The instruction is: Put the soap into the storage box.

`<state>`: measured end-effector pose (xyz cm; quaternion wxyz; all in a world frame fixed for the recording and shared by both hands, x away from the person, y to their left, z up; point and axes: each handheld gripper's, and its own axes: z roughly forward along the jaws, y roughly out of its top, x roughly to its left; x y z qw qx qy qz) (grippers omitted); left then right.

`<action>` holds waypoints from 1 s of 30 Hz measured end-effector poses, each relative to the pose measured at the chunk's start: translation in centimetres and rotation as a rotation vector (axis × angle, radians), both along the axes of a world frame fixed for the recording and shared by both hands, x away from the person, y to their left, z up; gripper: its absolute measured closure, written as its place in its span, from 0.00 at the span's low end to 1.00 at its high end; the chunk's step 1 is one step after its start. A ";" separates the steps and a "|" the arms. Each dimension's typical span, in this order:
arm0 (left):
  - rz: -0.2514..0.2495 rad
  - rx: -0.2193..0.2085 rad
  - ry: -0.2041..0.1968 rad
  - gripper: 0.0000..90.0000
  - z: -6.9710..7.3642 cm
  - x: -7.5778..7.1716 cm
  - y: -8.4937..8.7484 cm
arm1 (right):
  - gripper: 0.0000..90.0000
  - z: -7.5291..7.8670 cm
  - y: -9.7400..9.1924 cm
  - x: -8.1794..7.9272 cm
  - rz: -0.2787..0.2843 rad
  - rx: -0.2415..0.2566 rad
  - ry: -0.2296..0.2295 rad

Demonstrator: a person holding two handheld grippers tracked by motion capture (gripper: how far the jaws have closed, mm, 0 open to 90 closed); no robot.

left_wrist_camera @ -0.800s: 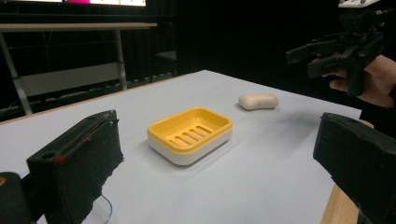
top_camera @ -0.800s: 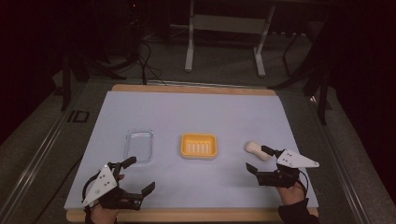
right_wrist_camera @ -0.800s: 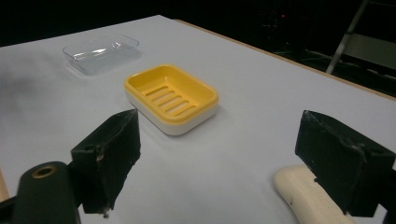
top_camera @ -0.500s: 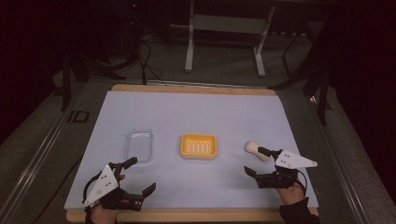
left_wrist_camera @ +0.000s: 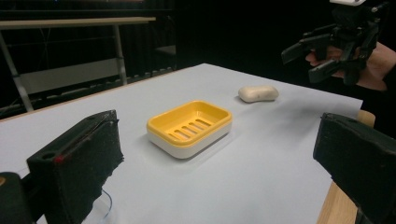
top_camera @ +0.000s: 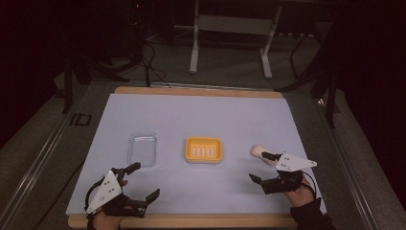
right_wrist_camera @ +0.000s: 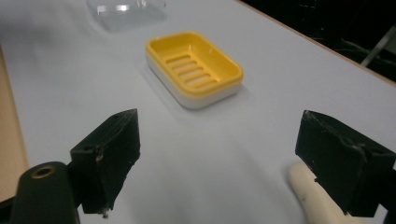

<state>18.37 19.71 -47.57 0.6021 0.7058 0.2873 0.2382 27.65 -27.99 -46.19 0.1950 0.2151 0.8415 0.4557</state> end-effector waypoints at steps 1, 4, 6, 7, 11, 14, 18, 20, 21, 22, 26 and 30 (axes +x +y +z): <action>0.001 0.002 0.000 0.01 0.0 0.0 0.0 | 0.15 0.0 0.0 0.0 0.000 0.000 0.000; 0.004 0.010 0.001 0.01 0.0 0.1 0.0 | 0.15 -0.1 -0.1 0.8 0.081 -0.042 0.105; 0.004 0.013 0.002 0.01 0.0 0.1 0.0 | 0.15 -0.1 -0.1 0.9 0.088 -0.059 0.122; 0.005 0.014 0.002 0.01 -0.1 0.1 0.0 | 0.15 -0.2 -0.1 1.0 0.094 -0.074 0.133; 0.007 0.017 0.002 0.01 -0.1 0.1 0.0 | 0.15 -0.2 -0.3 1.5 0.126 -0.123 0.205; 0.007 0.021 0.003 0.01 -0.1 0.1 -0.1 | 0.15 -0.2 -0.3 1.6 0.137 -0.159 0.229; 0.007 0.028 0.005 0.01 -0.1 0.1 -0.1 | 0.15 -0.3 0.0 1.5 0.162 -0.219 0.259; 0.008 0.028 0.005 0.01 -0.1 0.1 -0.1 | 0.15 -0.2 0.2 1.5 0.171 -0.258 0.273; 0.008 0.028 0.005 0.01 -0.1 0.1 -0.1 | 0.15 -0.2 0.2 1.5 0.171 -0.258 0.273; 0.008 0.028 0.005 0.01 -0.1 0.1 -0.1 | 0.15 -0.2 0.3 1.5 0.175 -0.276 0.279; 0.007 0.029 0.006 0.01 -0.2 0.1 -0.2 | 0.16 0.0 1.0 1.6 0.207 -0.387 0.326; 0.008 0.031 0.006 0.01 -0.2 0.1 -0.2 | 0.16 0.0 1.5 1.9 0.205 -0.452 0.367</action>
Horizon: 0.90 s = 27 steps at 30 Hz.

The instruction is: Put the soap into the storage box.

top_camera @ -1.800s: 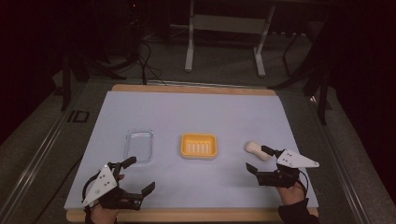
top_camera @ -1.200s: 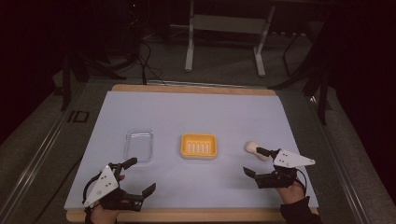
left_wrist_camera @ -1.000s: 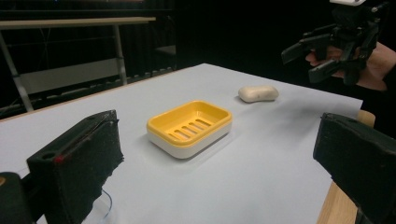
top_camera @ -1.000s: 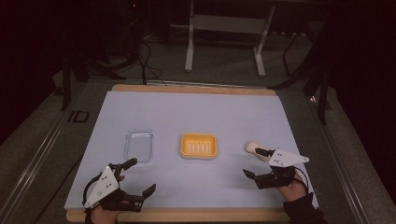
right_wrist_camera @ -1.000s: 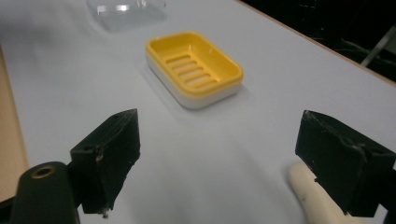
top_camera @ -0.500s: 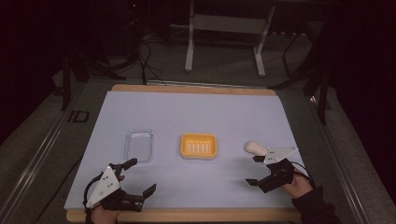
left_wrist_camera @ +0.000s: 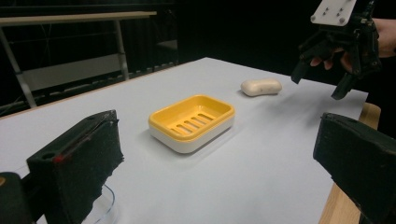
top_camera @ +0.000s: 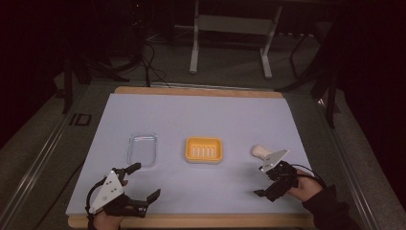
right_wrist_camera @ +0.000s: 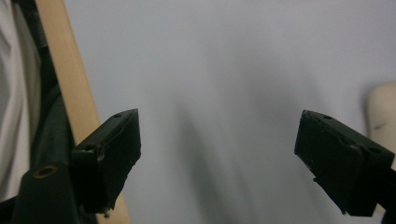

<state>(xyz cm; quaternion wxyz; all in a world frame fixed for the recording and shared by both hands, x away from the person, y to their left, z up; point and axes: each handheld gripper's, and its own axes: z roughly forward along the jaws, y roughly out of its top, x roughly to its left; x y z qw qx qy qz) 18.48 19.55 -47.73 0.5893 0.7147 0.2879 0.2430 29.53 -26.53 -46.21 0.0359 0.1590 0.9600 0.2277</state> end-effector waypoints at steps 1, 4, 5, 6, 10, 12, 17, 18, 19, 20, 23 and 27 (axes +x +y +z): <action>0.001 -0.002 0.000 0.01 0.0 0.0 0.0 | 0.16 0.1 0.1 0.1 -0.003 -0.015 0.005; 0.004 -0.002 -0.001 0.01 0.0 0.0 0.1 | 0.16 0.1 0.3 0.3 -0.015 -0.041 0.039; 0.004 -0.002 0.000 0.01 0.0 0.0 0.1 | 0.16 0.2 0.4 0.4 -0.013 -0.067 0.043; 0.004 -0.001 0.000 0.01 0.0 0.0 0.1 | 0.16 0.2 0.5 0.5 -0.012 -0.071 0.054; 0.005 0.001 -0.001 0.01 0.0 0.0 0.0 | 0.15 0.4 0.8 0.7 -0.006 -0.121 0.073; 0.005 0.000 0.000 0.01 0.0 0.0 0.0 | 0.15 0.4 1.0 0.8 0.002 -0.148 0.079; 0.006 -0.001 -0.001 0.01 0.0 0.0 0.1 | 0.13 0.5 1.4 0.9 0.006 -0.204 0.067; 0.004 -0.002 -0.001 0.01 0.0 0.0 0.0 | 0.13 0.6 1.4 1.0 0.008 -0.212 0.074; 0.004 -0.001 0.000 0.01 0.0 0.0 0.0 | 0.13 0.6 1.4 1.0 0.011 -0.219 0.082; 0.004 0.000 -0.001 0.01 0.0 0.0 0.0 | 0.13 0.6 1.5 0.9 0.005 -0.228 0.092; 0.003 -0.002 0.000 0.01 0.0 0.0 0.0 | 0.13 0.5 1.6 1.0 0.017 -0.267 0.113; 0.001 -0.002 0.001 0.01 0.0 0.0 0.0 | 0.13 0.5 1.6 1.1 0.013 -0.304 0.125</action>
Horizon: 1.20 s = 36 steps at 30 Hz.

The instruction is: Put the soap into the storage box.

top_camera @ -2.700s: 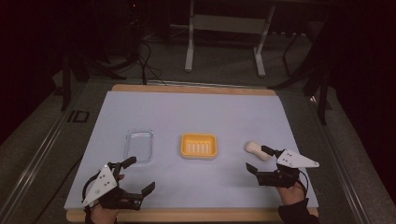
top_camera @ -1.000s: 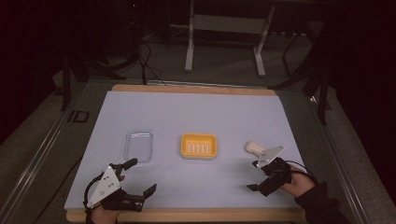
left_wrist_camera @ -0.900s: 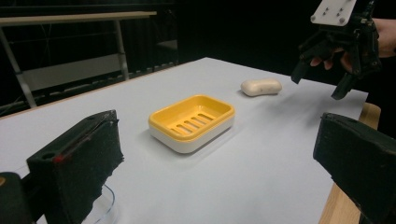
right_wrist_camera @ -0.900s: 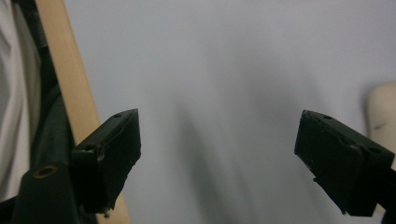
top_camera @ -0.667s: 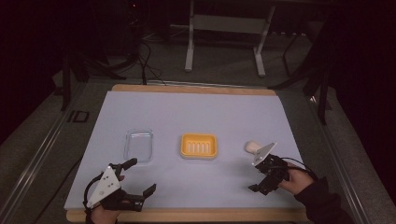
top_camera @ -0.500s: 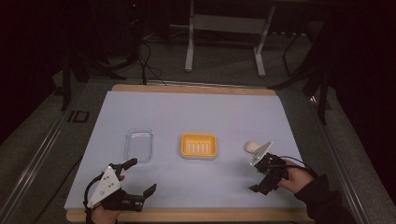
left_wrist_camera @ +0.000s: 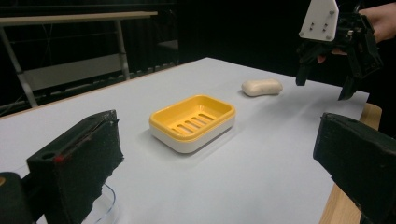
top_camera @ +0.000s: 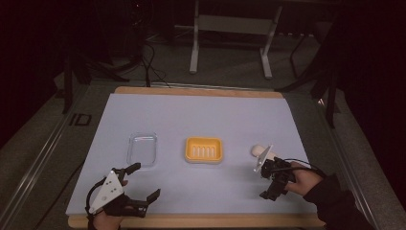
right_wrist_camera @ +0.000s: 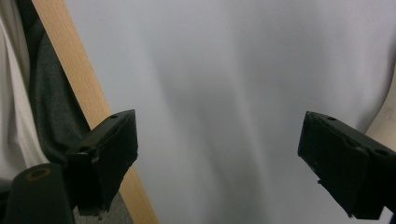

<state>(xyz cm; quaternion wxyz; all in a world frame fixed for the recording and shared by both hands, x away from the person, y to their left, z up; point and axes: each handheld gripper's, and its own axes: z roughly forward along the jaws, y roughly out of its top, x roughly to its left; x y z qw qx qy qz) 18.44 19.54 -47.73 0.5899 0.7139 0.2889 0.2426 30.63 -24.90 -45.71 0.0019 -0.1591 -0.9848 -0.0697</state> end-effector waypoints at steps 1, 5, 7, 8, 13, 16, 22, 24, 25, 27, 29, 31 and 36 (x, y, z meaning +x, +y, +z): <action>-0.001 0.000 0.000 0.01 0.0 0.0 0.0 | 0.13 0.0 0.0 0.0 0.001 -0.009 0.002; -0.004 0.009 0.000 0.01 0.0 0.0 0.0 | 0.13 0.2 0.0 0.2 0.002 -0.044 0.019; -0.004 0.005 0.002 0.01 0.0 0.0 -0.1 | 0.13 0.2 0.0 0.2 -0.001 -0.061 0.030; -0.004 0.006 0.002 0.01 0.0 0.0 -0.1 | 0.13 0.3 0.0 0.3 -0.002 -0.070 0.031; -0.004 0.010 0.004 0.01 -0.1 0.1 -0.1 | 0.14 0.4 -0.1 0.6 -0.014 -0.112 0.046; -0.002 0.011 0.004 0.01 -0.1 0.0 -0.1 | 0.14 0.3 -0.1 0.8 -0.021 -0.150 0.058; -0.006 0.011 0.005 0.01 -0.1 0.0 -0.1 | 0.14 0.5 0.1 1.2 -0.021 -0.167 0.073; -0.006 0.011 0.005 0.01 -0.1 0.0 -0.1 | 0.14 0.5 0.1 1.3 -0.021 -0.161 0.073; -0.006 0.010 0.005 0.01 -0.1 0.0 -0.1 | 0.14 0.6 0.1 1.4 -0.023 -0.155 0.074; -0.006 0.009 0.006 0.01 -0.1 0.0 -0.1 | 0.14 0.7 0.1 1.9 -0.034 -0.138 0.077; -0.006 0.009 0.007 0.01 -0.1 0.0 -0.1 | 0.14 0.7 0.0 2.2 -0.052 -0.134 0.082; -0.006 0.009 0.007 0.01 -0.1 0.0 -0.1 | 0.14 0.6 0.0 2.5 -0.060 -0.139 0.077; -0.006 0.007 0.009 0.01 -0.1 0.0 0.0 | 0.15 0.8 0.1 3.0 -0.049 -0.117 0.074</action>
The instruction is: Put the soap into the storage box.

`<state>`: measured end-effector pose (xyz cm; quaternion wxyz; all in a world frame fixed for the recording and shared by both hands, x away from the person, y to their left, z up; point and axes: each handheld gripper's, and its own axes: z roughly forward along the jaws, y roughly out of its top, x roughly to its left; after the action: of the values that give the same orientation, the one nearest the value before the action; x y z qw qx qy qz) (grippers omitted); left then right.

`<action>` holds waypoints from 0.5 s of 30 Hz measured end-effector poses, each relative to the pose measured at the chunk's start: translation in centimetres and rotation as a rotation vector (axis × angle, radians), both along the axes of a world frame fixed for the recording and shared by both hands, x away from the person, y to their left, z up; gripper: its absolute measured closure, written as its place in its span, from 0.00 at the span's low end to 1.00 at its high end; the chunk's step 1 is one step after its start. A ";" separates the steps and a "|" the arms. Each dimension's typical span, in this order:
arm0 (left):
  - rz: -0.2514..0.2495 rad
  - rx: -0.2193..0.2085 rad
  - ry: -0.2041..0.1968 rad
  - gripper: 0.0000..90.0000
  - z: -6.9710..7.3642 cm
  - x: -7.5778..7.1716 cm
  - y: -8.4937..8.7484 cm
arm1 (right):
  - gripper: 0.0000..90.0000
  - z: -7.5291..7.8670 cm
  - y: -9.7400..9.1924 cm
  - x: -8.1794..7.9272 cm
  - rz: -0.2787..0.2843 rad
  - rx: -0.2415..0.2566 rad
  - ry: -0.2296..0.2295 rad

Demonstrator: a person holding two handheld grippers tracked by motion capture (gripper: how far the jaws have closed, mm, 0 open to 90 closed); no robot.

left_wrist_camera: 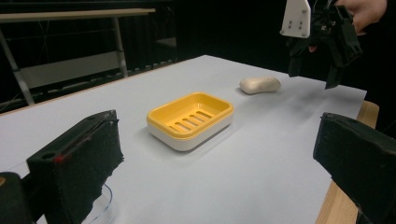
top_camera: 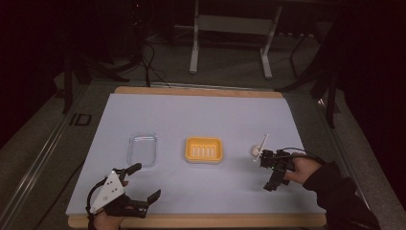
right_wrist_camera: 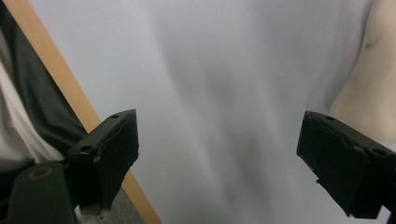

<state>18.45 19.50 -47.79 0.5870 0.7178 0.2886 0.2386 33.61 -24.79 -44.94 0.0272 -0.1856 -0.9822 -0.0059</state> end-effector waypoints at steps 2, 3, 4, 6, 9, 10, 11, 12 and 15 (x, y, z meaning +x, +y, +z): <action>0.000 0.000 0.000 0.01 0.0 0.0 0.0 | 0.15 0.2 0.0 0.2 -0.003 0.028 0.021; 0.000 0.000 0.000 0.01 0.0 0.0 0.0 | 0.15 0.2 0.0 0.2 0.007 0.036 0.018; -0.001 0.000 0.000 0.01 0.0 0.0 0.0 | 0.15 0.3 0.0 0.3 0.007 0.039 0.015; -0.002 0.000 0.001 0.01 0.0 0.0 0.0 | 0.15 0.4 0.0 0.6 -0.003 0.045 0.008; -0.004 -0.001 0.003 0.01 0.0 0.1 0.0 | 0.15 0.6 -0.1 1.0 -0.011 0.060 0.011; -0.004 -0.002 0.002 0.01 0.0 0.0 0.0 | 0.15 0.6 -0.1 1.2 -0.012 0.062 0.011; -0.005 -0.002 0.003 0.01 0.0 0.0 0.0 | 0.15 0.7 -0.1 1.3 -0.016 0.057 0.010; -0.005 -0.002 0.002 0.01 0.0 0.0 0.0 | 0.15 0.6 -0.2 1.5 -0.014 0.059 0.007; -0.004 -0.002 0.002 0.01 0.0 0.0 0.0 | 0.15 0.7 -0.3 2.2 -0.041 0.060 -0.008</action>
<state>18.48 19.49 -47.79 0.5880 0.7179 0.2881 0.2363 35.78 -25.08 -44.26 0.0287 -0.2047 -0.9777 -0.0367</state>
